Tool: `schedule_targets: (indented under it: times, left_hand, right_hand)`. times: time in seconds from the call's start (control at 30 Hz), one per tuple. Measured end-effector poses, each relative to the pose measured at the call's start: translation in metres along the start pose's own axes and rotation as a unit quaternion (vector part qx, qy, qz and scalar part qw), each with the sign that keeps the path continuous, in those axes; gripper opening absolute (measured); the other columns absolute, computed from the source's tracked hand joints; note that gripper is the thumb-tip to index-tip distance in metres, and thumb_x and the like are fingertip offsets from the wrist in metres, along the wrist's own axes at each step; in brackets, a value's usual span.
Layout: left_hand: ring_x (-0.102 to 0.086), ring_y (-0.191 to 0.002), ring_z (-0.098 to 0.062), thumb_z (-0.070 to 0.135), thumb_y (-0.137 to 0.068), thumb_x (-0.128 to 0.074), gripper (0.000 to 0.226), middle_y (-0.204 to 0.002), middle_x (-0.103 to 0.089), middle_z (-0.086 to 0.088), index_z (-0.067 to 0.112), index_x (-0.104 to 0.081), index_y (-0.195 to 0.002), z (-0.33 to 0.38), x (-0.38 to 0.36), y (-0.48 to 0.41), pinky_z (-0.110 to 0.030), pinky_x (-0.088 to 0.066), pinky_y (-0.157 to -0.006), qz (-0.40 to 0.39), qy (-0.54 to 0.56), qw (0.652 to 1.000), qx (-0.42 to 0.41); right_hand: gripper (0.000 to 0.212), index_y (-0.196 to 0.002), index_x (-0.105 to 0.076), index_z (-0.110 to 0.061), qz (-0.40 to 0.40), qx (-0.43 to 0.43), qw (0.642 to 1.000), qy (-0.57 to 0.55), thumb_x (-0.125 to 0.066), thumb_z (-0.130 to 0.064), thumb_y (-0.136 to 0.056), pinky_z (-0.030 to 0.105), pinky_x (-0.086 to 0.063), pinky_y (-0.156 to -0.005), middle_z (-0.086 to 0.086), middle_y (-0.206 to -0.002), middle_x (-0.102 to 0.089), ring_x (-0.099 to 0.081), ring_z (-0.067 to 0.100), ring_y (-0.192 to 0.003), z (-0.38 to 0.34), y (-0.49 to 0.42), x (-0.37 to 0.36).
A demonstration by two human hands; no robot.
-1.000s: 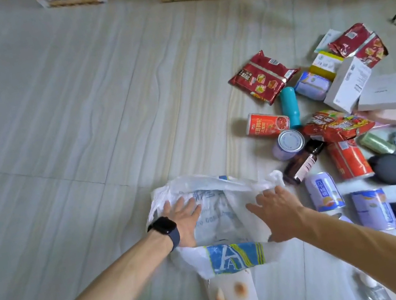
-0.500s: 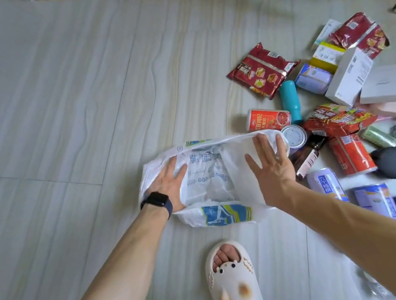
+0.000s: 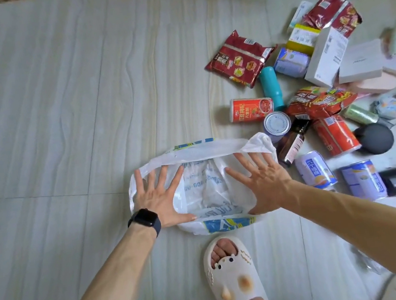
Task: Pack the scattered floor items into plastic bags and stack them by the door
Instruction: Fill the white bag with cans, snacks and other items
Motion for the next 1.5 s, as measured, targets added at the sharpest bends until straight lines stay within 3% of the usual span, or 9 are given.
schedule_targets:
  times: [0.2, 0.33, 0.63, 0.83, 1.0, 1.17, 1.33, 1.4, 1.5]
  left_hand:
    - [0.011, -0.149, -0.034, 0.096, -0.061, -0.029, 0.115, -0.162, 0.019, -0.004, 0.041, 0.018, -0.151, 0.002, 0.009, 0.01, -0.068, 0.018, -0.106, -0.038, -0.05, 0.998, -0.018]
    - [-0.016, -0.148, -0.018, 0.09, -0.071, -0.021, 0.099, -0.158, -0.028, 0.001, 0.035, -0.021, -0.154, 0.021, 0.071, 0.021, -0.061, 0.023, -0.107, 0.052, -0.014, 0.995, -0.079]
    - [-0.018, -0.147, -0.017, 0.056, -0.091, -0.045, 0.076, -0.16, -0.024, 0.003, 0.031, -0.014, -0.155, 0.075, 0.205, -0.011, -0.052, -0.004, -0.119, 0.12, 0.119, 0.981, -0.095]
    - [-0.022, -0.145, -0.021, 0.049, -0.087, -0.056, 0.08, -0.158, -0.025, -0.001, 0.03, -0.016, -0.154, 0.101, 0.209, -0.084, -0.053, -0.01, -0.117, 0.079, 0.134, 0.986, -0.063]
    - [-0.025, -0.143, -0.023, 0.043, -0.084, -0.062, 0.086, -0.157, -0.026, -0.003, 0.028, -0.015, -0.154, 0.126, 0.179, -0.146, -0.051, -0.017, -0.116, 0.06, 0.146, 0.986, -0.054]
    - [-0.03, -0.141, -0.024, 0.032, -0.082, -0.07, 0.085, -0.156, -0.027, -0.002, 0.025, -0.02, -0.151, 0.139, 0.154, -0.189, -0.05, -0.025, -0.115, 0.068, 0.176, 0.98, -0.063]
    - [-0.052, -0.116, -0.025, 0.037, -0.081, -0.073, 0.065, -0.129, -0.049, -0.004, 0.02, -0.036, -0.132, 0.142, 0.146, -0.199, -0.038, -0.044, -0.097, 0.105, 0.189, 0.973, -0.084]
    - [-0.054, -0.109, -0.024, 0.046, -0.08, -0.073, 0.065, -0.121, -0.049, -0.004, 0.019, -0.039, -0.128, 0.139, 0.149, -0.19, -0.036, -0.048, -0.088, 0.113, 0.223, 0.964, -0.087]
    - [-0.057, -0.103, -0.025, 0.048, -0.078, -0.074, 0.068, -0.119, -0.043, -0.003, 0.019, -0.041, -0.13, 0.127, 0.165, -0.164, -0.035, -0.047, -0.083, 0.148, 0.317, 0.934, -0.073]
  right_hand:
    - [0.097, -0.155, -0.011, -0.036, -0.009, 0.026, 0.989, -0.143, -0.057, -0.069, -0.077, 0.044, -0.014, -0.12, 0.005, -0.165, -0.006, -0.013, 0.029, -0.149, -0.005, 0.01, 0.03]
    - [0.061, -0.146, -0.04, -0.026, 0.051, 0.04, 0.967, -0.246, -0.054, -0.045, -0.09, 0.039, -0.043, -0.104, 0.0, -0.147, -0.05, -0.046, 0.024, -0.134, 0.001, 0.033, 0.073]
    - [0.034, -0.121, -0.055, -0.025, 0.153, -0.064, 0.953, -0.253, -0.049, -0.04, -0.092, 0.036, -0.049, -0.085, -0.001, -0.125, -0.057, -0.057, 0.025, -0.114, 0.078, 0.073, 0.117]
    - [0.066, -0.146, -0.028, -0.024, 0.142, -0.175, 0.934, -0.278, -0.05, -0.048, -0.088, 0.041, -0.05, -0.094, 0.004, -0.139, -0.04, -0.049, 0.028, -0.118, 0.131, 0.057, 0.082]
    - [0.084, -0.153, -0.014, -0.025, 0.138, -0.154, 0.92, -0.333, -0.059, -0.044, -0.085, 0.038, -0.045, -0.101, 0.002, -0.144, -0.038, -0.046, 0.028, -0.124, 0.139, 0.007, 0.05]
    - [0.086, -0.153, -0.017, -0.024, 0.159, -0.139, 0.915, -0.345, -0.064, -0.039, -0.083, 0.038, -0.043, -0.103, 0.0, -0.146, -0.033, -0.045, 0.028, -0.124, 0.139, -0.022, 0.028]
    - [0.089, -0.152, -0.013, -0.031, 0.185, -0.143, 0.892, -0.386, -0.068, -0.038, -0.082, 0.041, -0.049, -0.093, 0.004, -0.132, -0.04, -0.052, 0.03, -0.115, 0.136, -0.027, 0.004]
    - [0.086, -0.151, -0.019, -0.031, 0.213, -0.165, 0.866, -0.422, -0.069, -0.039, -0.081, 0.036, -0.048, -0.086, 0.004, -0.12, -0.047, -0.055, 0.028, -0.108, 0.138, -0.023, 0.005]
    - [0.077, -0.142, -0.035, -0.032, 0.281, -0.216, 0.766, -0.536, -0.074, -0.042, -0.077, 0.022, -0.044, -0.079, -0.007, -0.113, -0.054, -0.058, 0.013, -0.099, 0.152, 0.0, 0.028]
Point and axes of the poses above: each hand's wrist, its own y-axis away from the middle knuckle, its own x-axis out of the back of the hand, z = x × y, the point moved 5 cm from there along -y, towards the middle knuckle
